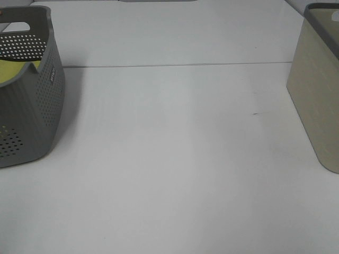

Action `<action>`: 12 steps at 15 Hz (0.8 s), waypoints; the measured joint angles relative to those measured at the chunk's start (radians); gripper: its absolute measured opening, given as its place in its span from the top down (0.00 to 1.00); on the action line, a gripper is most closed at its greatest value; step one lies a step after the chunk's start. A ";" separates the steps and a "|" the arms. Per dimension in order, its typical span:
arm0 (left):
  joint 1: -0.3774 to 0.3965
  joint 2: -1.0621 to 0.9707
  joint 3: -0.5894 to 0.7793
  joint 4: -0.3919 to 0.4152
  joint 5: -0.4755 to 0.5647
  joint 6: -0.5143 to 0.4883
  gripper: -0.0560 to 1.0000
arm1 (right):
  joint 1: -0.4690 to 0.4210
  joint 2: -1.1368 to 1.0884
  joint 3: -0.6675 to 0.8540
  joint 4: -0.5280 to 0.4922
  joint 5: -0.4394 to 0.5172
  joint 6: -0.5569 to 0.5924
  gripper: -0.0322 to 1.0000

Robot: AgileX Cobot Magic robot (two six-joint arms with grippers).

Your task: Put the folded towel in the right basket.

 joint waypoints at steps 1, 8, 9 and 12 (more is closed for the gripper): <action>0.000 0.000 0.000 0.000 0.000 0.000 0.01 | 0.000 -0.054 0.055 0.026 -0.028 -0.033 0.32; 0.000 0.000 0.000 0.000 0.000 0.000 0.01 | 0.000 -0.384 0.277 0.258 -0.001 -0.284 0.32; 0.000 0.000 0.000 0.000 0.000 0.000 0.01 | 0.024 -0.455 0.301 0.290 0.045 -0.303 0.32; 0.000 0.000 0.000 0.000 0.000 0.000 0.01 | 0.160 -0.541 0.301 0.256 0.109 -0.309 0.32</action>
